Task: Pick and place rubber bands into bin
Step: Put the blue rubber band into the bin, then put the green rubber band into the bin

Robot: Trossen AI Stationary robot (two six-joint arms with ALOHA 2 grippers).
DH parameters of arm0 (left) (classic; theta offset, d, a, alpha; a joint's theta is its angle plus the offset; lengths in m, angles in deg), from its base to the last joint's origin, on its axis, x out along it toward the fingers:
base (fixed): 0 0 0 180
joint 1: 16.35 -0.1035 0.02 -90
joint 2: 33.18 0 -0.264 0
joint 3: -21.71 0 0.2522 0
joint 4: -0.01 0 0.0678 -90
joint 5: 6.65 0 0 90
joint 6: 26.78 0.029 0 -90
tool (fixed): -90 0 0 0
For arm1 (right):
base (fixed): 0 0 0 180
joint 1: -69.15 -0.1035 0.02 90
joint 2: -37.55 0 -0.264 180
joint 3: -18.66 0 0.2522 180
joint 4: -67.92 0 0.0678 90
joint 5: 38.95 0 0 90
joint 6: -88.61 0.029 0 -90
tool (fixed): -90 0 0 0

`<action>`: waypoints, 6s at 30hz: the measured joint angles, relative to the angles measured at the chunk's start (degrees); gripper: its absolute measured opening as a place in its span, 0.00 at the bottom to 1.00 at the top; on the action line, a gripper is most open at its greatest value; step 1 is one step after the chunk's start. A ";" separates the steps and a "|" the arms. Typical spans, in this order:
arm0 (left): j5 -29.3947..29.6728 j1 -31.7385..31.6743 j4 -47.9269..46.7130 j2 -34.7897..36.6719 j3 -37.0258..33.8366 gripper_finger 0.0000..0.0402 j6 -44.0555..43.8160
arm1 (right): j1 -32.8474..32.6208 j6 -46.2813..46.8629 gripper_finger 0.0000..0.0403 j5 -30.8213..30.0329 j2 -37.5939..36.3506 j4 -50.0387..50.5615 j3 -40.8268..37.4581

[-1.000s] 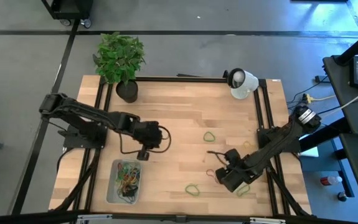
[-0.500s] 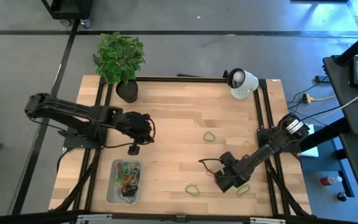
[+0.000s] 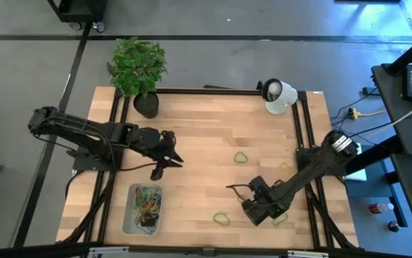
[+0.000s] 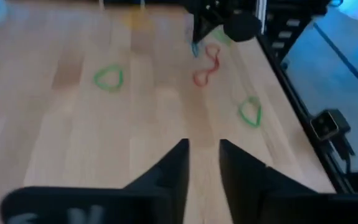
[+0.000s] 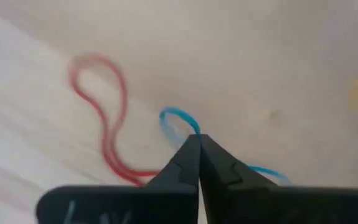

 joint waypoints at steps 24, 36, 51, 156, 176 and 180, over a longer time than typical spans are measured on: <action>4.19 6.73 38.11 -17.24 0.00 0.65 0.15 | 8.27 -47.73 0.00 -36.28 -2.85 -17.49 27.11; 7.84 6.36 42.79 -22.03 0.03 0.44 -2.21 | 9.53 -51.18 0.00 -36.29 -2.65 -20.13 27.11; 8.15 6.05 35.48 -20.03 0.04 0.01 -4.23 | 9.51 -44.67 0.15 -33.74 -2.65 -14.22 27.13; 24.57 16.87 -12.40 -21.31 17.09 0.28 -7.70 | 1.80 -45.04 0.01 -17.59 12.09 -30.18 14.61; 12.15 13.13 12.63 -21.86 17.05 0.54 -2.18 | 4.38 -50.73 0.00 -38.77 8.41 0.63 42.83; 12.87 13.11 13.01 -21.86 17.05 0.50 -5.51 | 4.96 -52.70 0.00 -38.77 8.41 0.06 43.19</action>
